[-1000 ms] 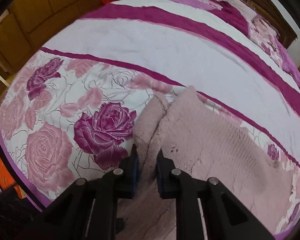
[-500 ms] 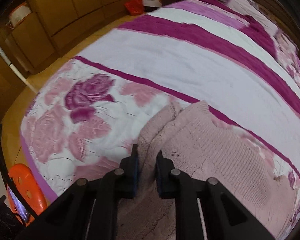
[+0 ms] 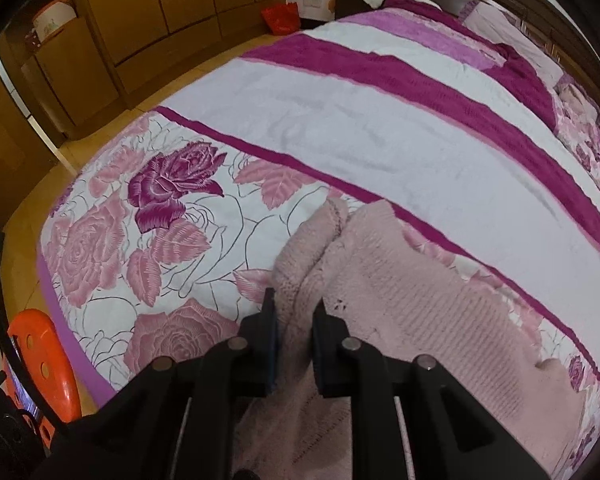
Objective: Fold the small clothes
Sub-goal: 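Grasp the folded edge with the left gripper while the right gripper grasps the cardigan body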
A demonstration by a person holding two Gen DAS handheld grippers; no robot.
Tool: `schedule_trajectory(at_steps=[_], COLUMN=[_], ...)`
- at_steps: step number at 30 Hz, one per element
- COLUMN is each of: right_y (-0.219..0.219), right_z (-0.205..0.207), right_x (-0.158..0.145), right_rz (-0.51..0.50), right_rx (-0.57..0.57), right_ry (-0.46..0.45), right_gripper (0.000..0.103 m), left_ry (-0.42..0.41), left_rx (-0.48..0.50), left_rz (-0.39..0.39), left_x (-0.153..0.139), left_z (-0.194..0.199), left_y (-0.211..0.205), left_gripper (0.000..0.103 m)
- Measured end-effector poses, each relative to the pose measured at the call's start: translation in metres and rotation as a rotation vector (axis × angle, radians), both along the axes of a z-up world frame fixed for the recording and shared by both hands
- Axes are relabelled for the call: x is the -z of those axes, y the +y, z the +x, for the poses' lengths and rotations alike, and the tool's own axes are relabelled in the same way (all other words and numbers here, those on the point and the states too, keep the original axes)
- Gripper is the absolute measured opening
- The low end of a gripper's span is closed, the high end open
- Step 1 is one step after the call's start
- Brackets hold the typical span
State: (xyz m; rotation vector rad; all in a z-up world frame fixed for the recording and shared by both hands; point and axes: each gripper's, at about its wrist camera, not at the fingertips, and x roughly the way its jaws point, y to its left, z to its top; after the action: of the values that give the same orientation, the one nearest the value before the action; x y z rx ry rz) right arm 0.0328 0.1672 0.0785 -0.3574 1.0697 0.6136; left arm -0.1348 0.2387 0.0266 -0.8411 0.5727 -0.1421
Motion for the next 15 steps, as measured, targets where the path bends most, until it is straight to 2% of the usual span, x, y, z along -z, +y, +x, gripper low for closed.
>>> schedule_trajectory(at_steps=[3,6,12,15], right_y=[-0.009,-0.018,-0.007,0.008], right_z=[0.003,0.011,0.035,0.047], right_x=[-0.003,0.002,0.037,0.049], right_rz=[0.000,-0.035,-0.267,-0.339], right_rx=[0.014,0.053,0.016,0.002], right_ry=[0.029,0.082,0.165,0.185], right_gripper=[0.016,0.020,0.036,0.036], left_ry=[-0.031,-0.037,-0.016,0.004], left_rx=[0.039,0.053,0.073,0.068], left_rz=[0.070,0.185,0.226,0.248], left_x=[-0.014,-0.026,-0.025,-0.022], left_z=[-0.004,-0.007,-0.003,-0.003], left_y=[-0.017,-0.039,-0.052,-0.056], left_gripper=[0.000,0.000,0.000,0.000])
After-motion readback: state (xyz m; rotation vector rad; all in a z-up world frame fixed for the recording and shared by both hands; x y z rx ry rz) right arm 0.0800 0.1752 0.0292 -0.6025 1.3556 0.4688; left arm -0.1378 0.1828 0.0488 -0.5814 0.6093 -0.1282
